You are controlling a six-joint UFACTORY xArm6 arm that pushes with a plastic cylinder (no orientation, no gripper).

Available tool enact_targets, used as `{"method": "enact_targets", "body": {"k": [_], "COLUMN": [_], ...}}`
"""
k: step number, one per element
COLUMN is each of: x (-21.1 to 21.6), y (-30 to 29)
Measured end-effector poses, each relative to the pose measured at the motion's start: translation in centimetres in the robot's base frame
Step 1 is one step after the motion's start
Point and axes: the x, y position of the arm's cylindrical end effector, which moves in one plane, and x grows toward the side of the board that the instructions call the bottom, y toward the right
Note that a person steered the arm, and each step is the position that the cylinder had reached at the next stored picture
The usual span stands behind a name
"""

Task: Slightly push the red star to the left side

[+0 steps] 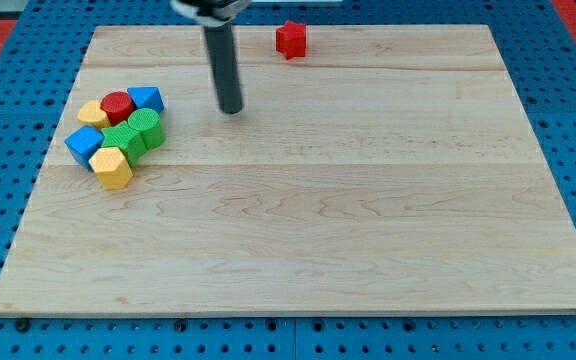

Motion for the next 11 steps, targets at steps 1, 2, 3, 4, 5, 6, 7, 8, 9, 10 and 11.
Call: {"method": "enact_targets", "body": {"k": [1,2,3,4,5,6,7,8,9,10,11], "x": [-5.0,-5.1,-6.3,-9.0,-10.2,-10.7,-11.2,-11.2,-10.4,-7.2,-5.9], "y": [7.1,10.5,12.0,12.8,11.4,9.6,8.5,5.1,4.5,7.4,7.5]}}
